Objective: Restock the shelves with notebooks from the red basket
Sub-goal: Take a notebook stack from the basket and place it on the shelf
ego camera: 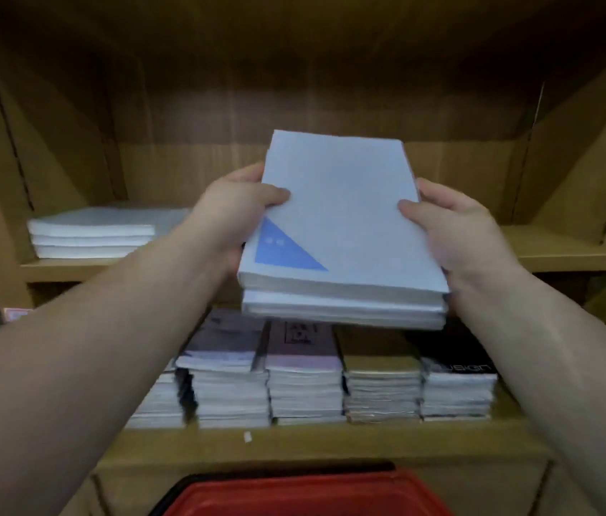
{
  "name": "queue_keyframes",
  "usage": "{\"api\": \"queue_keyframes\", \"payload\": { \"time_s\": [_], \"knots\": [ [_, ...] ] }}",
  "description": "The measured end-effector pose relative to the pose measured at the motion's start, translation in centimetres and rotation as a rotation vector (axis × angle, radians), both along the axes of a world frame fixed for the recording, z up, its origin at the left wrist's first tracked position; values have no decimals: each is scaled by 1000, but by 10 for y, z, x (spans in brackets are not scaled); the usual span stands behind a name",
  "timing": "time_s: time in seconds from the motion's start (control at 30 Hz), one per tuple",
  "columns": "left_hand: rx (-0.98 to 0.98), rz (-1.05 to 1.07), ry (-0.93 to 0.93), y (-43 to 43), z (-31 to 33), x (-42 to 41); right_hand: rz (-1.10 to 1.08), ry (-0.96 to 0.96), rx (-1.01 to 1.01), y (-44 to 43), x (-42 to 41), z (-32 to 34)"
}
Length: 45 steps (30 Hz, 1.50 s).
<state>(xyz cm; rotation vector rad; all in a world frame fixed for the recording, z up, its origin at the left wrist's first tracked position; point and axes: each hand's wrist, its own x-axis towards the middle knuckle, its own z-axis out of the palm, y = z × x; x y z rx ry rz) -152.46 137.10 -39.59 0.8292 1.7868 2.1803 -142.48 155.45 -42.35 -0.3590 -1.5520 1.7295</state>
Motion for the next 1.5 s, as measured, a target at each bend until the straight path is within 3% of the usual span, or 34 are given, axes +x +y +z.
{"api": "queue_keyframes", "payload": {
  "time_s": [0.23,0.37,0.53,0.6,0.7,0.8,0.9,1.03,1.23,1.5],
  "knots": [
    [-121,153,7,59,20,-59,-49,-337,71,70,-58,38],
    [-432,200,347,58,-1,-67,-10,-547,253,95,-91,23],
    [-863,201,869,35,-21,-64,33,-447,239,100,-77,14],
    [-925,222,960,34,-33,-68,148,-408,312,101,-53,10],
    [-886,299,1006,37,-44,-77,263,-486,589,94,-26,2],
    [-962,427,1062,41,-44,-85,93,-583,854,94,-33,-7],
    [-1046,564,1018,44,-39,-97,4,-522,890,92,-59,-10],
    [-983,439,829,49,-33,-106,18,-555,930,95,-78,-5],
    [-945,453,926,52,-42,-103,133,-545,788,101,-80,-3],
    [-850,435,905,41,-37,-102,-74,-645,1107,84,-79,-6]
  ]
}}
